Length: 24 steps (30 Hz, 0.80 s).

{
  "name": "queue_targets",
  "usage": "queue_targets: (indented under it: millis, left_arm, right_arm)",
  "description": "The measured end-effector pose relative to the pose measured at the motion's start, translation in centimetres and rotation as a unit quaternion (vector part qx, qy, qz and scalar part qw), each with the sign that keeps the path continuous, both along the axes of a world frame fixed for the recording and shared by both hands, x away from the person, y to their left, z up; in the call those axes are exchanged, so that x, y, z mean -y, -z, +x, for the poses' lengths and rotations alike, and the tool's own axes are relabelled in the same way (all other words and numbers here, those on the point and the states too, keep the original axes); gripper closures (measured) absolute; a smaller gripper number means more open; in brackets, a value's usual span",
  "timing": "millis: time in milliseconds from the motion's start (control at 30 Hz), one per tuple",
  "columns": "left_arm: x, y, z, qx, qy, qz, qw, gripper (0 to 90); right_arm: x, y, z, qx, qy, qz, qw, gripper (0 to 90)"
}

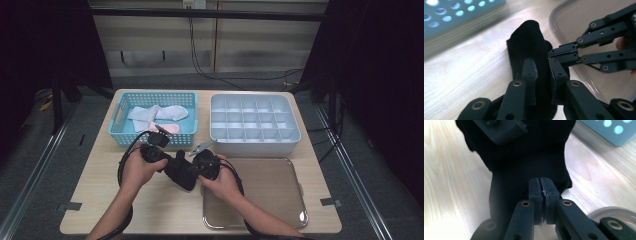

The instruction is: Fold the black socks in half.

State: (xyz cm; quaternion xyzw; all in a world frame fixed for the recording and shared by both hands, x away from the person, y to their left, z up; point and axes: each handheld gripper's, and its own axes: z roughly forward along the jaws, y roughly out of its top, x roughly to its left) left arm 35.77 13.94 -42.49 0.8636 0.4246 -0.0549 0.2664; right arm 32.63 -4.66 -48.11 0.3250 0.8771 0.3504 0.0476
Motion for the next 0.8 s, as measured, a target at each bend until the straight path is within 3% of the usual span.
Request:
queue_targets:
  millis: [400,533,800]
  left_arm:
    - [0.8,0.8,0.0,-0.005,0.002,0.014,0.9999,78.1]
    - [1.0,0.9,0.1,-0.006,0.007,0.018,0.9998,78.4]
    - [1.7,0.9,-0.1,-0.006,0.011,0.016,0.9998,78.4]
  right_arm:
    - [0.9,-0.6,0.0,0.002,0.007,0.010,0.9999,87.1]
    - [1.8,-0.9,-0.2,0.005,0.005,-0.004,1.0000,87.5]
    - [2.5,0.0,-0.8,-0.009,0.007,-0.010,0.9999,87.8]
